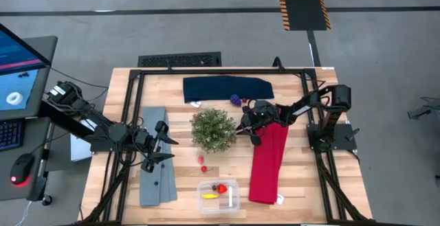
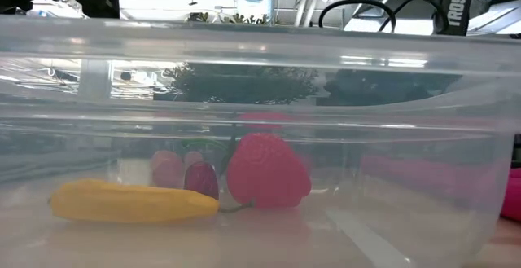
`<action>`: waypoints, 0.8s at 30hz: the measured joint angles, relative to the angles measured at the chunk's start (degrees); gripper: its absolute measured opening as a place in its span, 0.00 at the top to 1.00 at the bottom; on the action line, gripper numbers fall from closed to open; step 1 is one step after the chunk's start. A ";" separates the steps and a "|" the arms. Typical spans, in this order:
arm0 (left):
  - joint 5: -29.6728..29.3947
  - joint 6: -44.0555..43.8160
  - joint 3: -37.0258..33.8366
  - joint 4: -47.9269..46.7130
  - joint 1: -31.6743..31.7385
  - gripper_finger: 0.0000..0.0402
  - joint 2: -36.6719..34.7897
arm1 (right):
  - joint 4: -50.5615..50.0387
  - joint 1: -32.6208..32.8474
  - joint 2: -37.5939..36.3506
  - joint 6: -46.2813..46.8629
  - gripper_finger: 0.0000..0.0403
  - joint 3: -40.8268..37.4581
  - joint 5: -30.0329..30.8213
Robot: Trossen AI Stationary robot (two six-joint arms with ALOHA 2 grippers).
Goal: Pick and placing Produce into tupperware
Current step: Put the strawberry into the transparent container
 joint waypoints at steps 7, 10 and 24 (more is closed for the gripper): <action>0.00 0.00 0.00 0.00 -0.02 0.49 0.00 | 0.51 0.49 0.00 0.46 0.72 0.02 0.06; 0.00 -0.02 0.00 0.00 -0.01 0.49 0.00 | 0.52 0.39 0.00 0.58 0.72 0.27 0.14; 0.00 -0.02 0.00 0.00 -0.02 0.49 0.00 | 0.36 0.48 0.00 1.03 0.72 0.30 0.19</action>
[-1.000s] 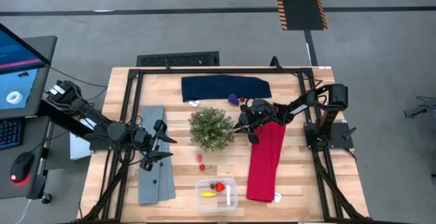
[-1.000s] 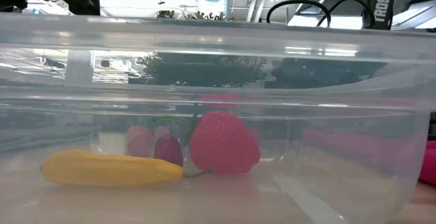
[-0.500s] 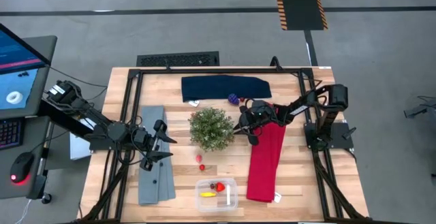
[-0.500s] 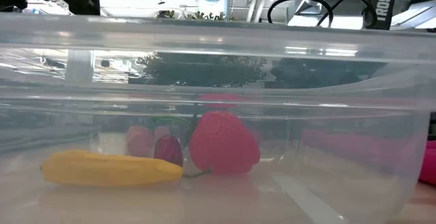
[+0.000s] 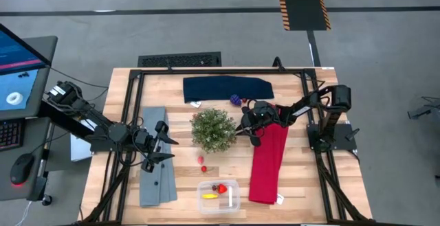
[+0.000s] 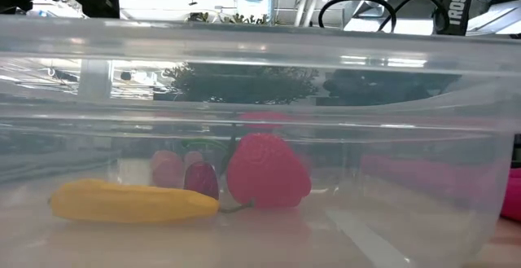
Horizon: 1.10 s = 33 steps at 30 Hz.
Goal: Pick and placing Produce into tupperware
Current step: Put the strawberry into the transparent container
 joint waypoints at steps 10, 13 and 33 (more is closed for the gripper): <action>0.00 0.00 0.00 0.00 0.00 0.49 0.00 | -0.42 0.03 -0.02 0.02 0.80 0.00 -0.04; 0.00 0.00 0.00 0.00 0.00 0.49 0.00 | -0.43 0.03 -0.02 0.01 0.82 0.00 -0.04; 0.00 0.02 0.00 0.00 0.00 0.49 0.00 | -1.31 0.03 -0.02 1.13 0.97 0.02 -0.17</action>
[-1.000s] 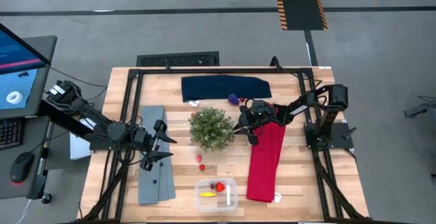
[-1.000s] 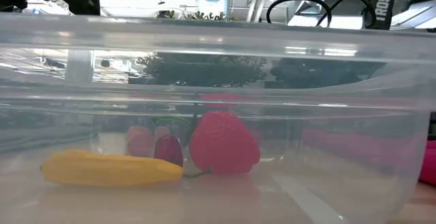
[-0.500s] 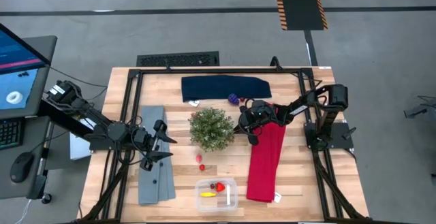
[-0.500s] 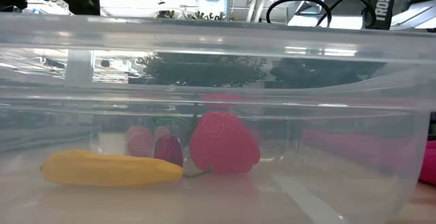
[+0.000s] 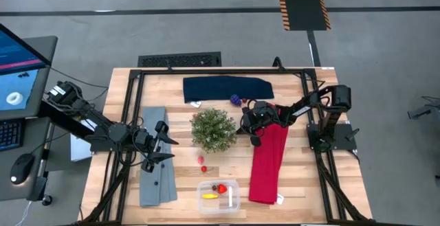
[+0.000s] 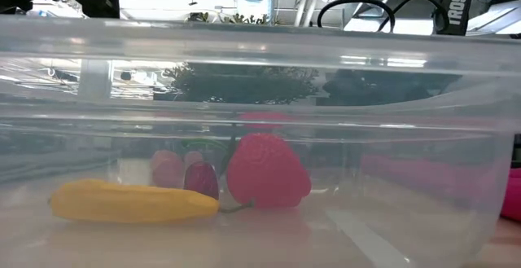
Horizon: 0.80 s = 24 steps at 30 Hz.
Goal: Pick and placing Produce into tupperware
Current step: Put the strawberry into the transparent container
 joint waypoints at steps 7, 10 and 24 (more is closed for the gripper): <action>0.00 0.00 0.00 0.00 0.02 0.49 0.00 | -0.12 0.13 0.00 1.81 0.97 0.00 0.18; 0.00 -0.02 0.00 -0.21 0.02 0.49 0.01 | -0.97 0.62 0.00 2.32 0.97 0.00 0.30; 0.01 -0.24 0.00 -0.55 0.00 0.49 0.01 | -8.52 5.02 -6.87 3.05 0.97 -0.07 7.99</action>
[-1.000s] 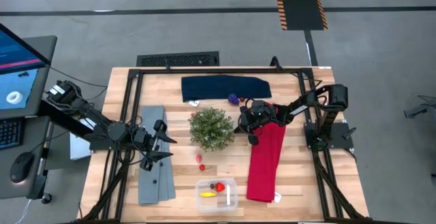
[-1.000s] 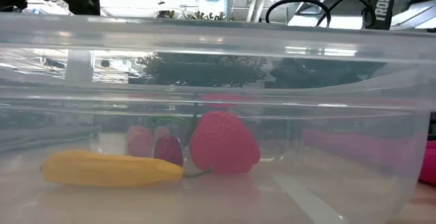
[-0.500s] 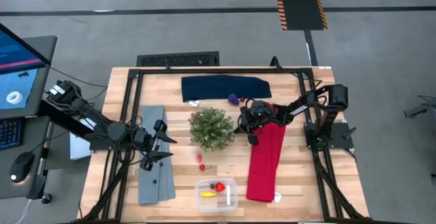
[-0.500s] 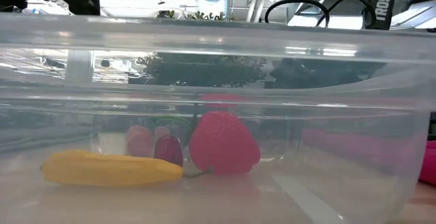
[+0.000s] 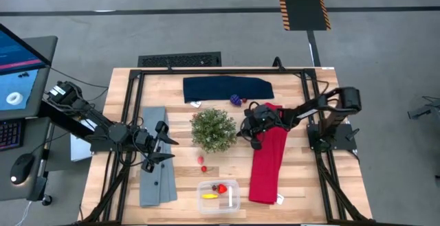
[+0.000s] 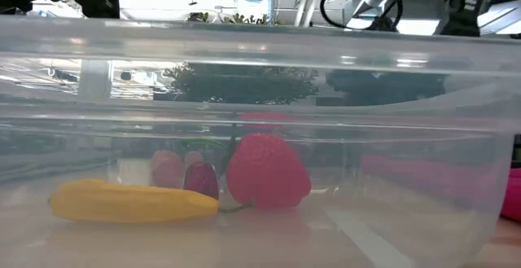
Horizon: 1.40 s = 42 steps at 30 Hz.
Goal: Pick and placing Produce into tupperware
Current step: Put the strawberry into the transparent container
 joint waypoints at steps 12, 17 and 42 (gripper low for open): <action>-0.01 -0.24 0.00 0.07 0.00 0.49 -0.01 | -12.45 7.50 -8.88 3.47 0.97 -0.02 6.61; -0.01 -0.44 0.00 0.40 0.01 0.49 -0.01 | -15.31 12.62 -12.38 6.52 0.97 -0.04 9.34; -1.04 -0.22 0.00 1.37 0.01 0.49 0.00 | -14.08 35.96 -3.45 12.27 0.97 15.92 16.44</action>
